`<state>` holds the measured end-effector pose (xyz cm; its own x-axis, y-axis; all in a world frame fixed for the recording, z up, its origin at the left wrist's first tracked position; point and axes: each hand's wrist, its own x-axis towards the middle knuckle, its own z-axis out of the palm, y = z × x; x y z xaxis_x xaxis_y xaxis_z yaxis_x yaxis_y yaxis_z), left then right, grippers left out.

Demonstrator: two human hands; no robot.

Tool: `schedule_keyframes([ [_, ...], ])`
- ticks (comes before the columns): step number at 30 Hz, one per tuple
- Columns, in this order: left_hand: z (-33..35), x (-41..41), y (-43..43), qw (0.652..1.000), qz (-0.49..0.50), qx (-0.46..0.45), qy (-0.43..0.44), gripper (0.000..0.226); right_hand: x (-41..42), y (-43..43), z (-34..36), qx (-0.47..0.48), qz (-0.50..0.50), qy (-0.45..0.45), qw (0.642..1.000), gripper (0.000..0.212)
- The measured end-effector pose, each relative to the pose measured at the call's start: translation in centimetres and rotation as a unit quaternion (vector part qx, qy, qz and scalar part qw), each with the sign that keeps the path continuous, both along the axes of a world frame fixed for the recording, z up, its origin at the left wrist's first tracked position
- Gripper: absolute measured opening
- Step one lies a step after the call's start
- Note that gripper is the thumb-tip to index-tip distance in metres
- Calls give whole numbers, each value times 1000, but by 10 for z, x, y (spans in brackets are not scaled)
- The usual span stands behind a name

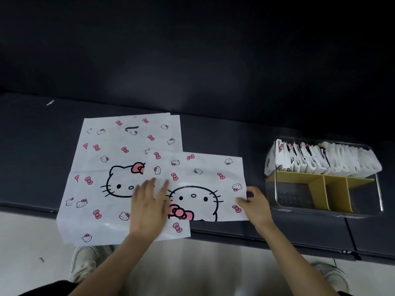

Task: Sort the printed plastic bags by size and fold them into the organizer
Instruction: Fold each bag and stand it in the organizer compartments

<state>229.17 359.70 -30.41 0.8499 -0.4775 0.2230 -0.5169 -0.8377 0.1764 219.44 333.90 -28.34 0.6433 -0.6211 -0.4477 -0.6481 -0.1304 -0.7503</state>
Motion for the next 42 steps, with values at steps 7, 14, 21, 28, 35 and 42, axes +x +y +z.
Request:
schedule_keyframes([
  [7,-26,-36,-23,985,-15,105,139,64,-19,5,6,-169,65,44,982,41],
  [14,-26,-37,-22,986,-8,95,139,75,-28,64,-37,-447,315,-14,837,44],
  [21,-23,-36,-22,981,-3,114,155,77,-78,27,-41,-438,231,76,865,49],
  [28,-22,-26,-15,977,-51,135,158,78,-42,50,2,-246,50,143,957,62],
  [35,0,-64,-26,960,-253,-92,79,46,-49,62,23,96,-133,37,986,38],
  [42,19,-81,-43,904,-55,-302,297,25,-56,60,69,307,-127,-81,940,22],
])
